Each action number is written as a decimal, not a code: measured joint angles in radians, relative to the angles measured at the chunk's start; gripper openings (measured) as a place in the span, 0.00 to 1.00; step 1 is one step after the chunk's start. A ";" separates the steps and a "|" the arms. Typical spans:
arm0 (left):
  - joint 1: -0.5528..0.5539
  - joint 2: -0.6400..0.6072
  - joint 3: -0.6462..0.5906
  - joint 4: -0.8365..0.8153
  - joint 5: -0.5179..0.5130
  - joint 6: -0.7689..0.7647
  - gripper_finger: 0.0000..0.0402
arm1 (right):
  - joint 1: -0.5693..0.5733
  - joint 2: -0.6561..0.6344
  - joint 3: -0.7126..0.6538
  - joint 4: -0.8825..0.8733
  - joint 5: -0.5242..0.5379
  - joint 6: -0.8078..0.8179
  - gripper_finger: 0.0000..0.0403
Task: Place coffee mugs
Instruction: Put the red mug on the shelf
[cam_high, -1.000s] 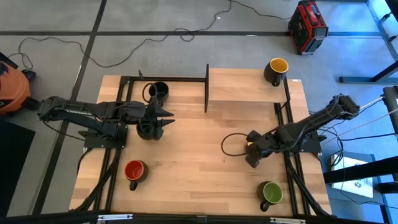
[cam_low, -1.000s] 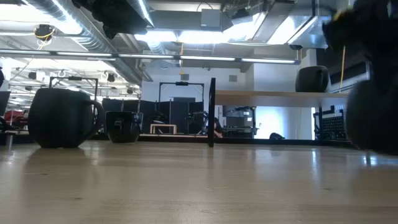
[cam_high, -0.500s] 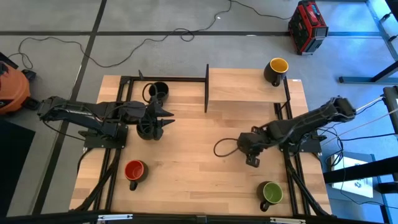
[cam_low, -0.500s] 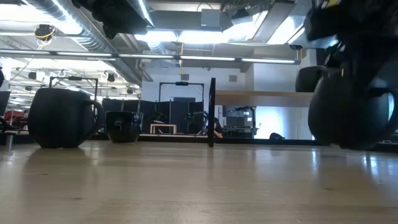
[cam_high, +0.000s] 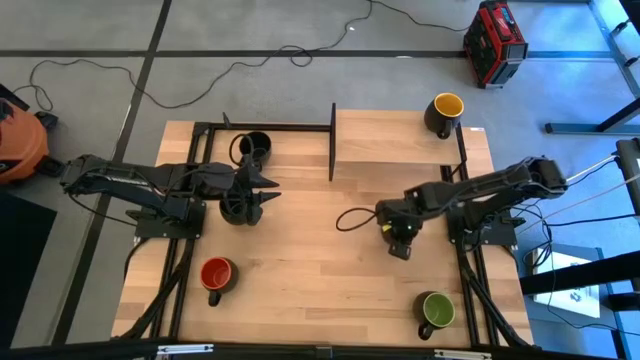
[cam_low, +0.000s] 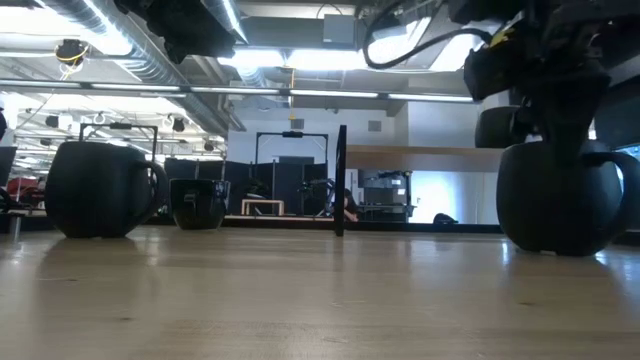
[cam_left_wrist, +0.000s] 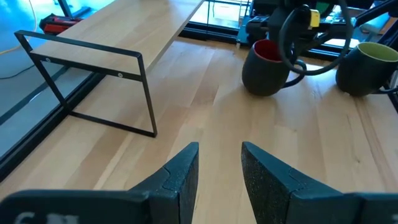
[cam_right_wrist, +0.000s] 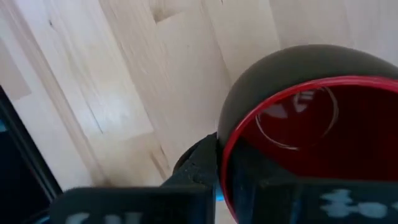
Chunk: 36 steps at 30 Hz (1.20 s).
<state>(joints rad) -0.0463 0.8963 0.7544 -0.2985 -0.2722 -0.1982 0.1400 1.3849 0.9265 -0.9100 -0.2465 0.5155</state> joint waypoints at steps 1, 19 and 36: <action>0.000 0.000 0.000 0.000 0.000 0.000 0.29 | -0.005 0.001 0.000 -0.001 -0.004 0.000 0.07; 0.000 0.000 0.000 -0.002 0.000 -0.001 0.29 | 0.254 -0.090 0.205 -0.308 0.365 0.677 0.36; 0.000 0.000 0.000 -0.004 0.030 -0.009 0.29 | 0.500 0.034 0.203 -0.255 0.543 1.349 0.48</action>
<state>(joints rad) -0.0463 0.8967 0.7544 -0.3027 -0.2424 -0.2070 0.6399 1.4184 1.1297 -1.1655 0.2966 1.8640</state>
